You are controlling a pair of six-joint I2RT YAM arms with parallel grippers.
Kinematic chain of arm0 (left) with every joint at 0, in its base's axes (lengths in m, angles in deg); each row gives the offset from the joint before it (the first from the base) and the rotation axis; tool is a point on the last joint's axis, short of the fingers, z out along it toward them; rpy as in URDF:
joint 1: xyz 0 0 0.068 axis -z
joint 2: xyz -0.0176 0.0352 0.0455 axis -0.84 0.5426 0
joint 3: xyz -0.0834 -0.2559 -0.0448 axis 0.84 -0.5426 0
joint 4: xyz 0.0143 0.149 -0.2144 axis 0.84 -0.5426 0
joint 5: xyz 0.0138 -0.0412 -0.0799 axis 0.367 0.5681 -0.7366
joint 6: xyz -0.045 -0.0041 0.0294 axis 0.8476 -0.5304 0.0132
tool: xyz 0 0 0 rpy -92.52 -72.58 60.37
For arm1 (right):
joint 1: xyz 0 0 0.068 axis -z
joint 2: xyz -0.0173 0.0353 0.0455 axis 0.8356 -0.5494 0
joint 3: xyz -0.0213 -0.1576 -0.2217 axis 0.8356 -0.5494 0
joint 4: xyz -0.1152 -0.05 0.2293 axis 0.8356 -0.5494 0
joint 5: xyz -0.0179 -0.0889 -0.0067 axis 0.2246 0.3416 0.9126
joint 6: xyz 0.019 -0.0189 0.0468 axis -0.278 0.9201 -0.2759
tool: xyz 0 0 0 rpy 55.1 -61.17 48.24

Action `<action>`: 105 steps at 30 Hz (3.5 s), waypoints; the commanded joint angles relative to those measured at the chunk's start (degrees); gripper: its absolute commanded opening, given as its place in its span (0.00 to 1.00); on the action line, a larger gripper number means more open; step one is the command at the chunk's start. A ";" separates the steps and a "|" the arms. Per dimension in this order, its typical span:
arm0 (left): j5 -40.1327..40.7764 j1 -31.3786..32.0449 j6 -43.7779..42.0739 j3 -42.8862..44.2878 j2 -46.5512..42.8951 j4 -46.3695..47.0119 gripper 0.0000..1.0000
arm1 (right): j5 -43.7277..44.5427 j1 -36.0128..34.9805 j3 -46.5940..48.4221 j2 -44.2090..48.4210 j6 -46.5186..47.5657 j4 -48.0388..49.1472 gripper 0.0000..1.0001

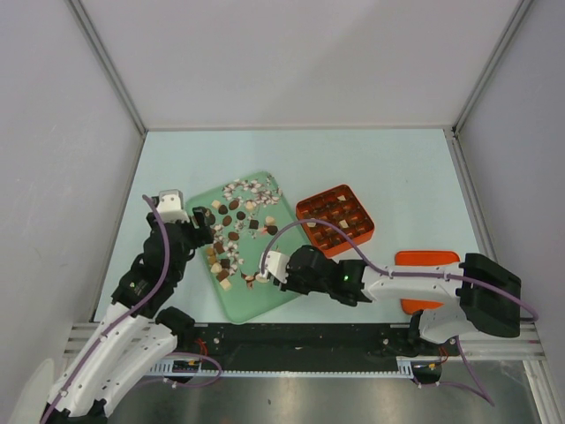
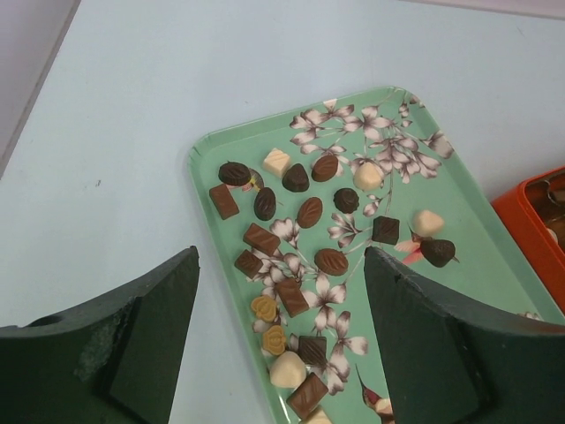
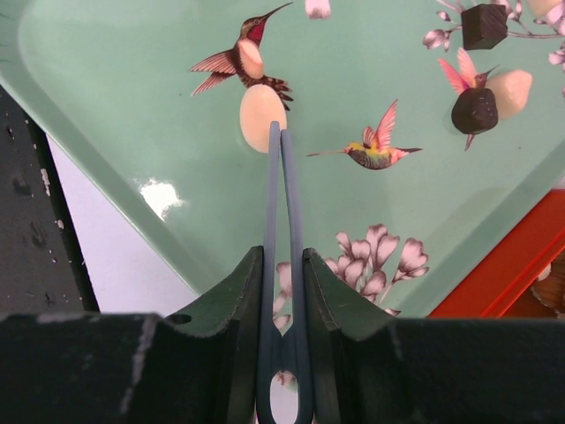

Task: Pack the chocolate
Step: Pick up the fake chocolate from the plate.

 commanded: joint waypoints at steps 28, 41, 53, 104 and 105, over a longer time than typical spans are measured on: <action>-2.20 -2.56 -1.89 -0.74 0.24 1.77 0.80 | 4.25 -4.67 6.25 -5.29 2.65 -0.63 0.33; -2.12 -2.65 -1.89 -0.83 -0.29 1.68 0.80 | 12.34 -8.10 8.62 -9.24 5.73 -3.88 0.34; -2.29 -2.83 -1.89 -0.83 -0.55 1.68 0.80 | 23.50 -10.82 10.56 -12.41 8.63 -5.81 0.34; -3.61 -3.18 -1.71 -0.92 -1.52 1.59 0.80 | 16.12 2.26 14.16 -1.52 -3.39 -14.86 0.05; -3.70 -3.18 -1.71 -0.92 -1.60 1.59 0.80 | 16.30 3.32 13.99 -0.03 -4.28 -15.39 0.05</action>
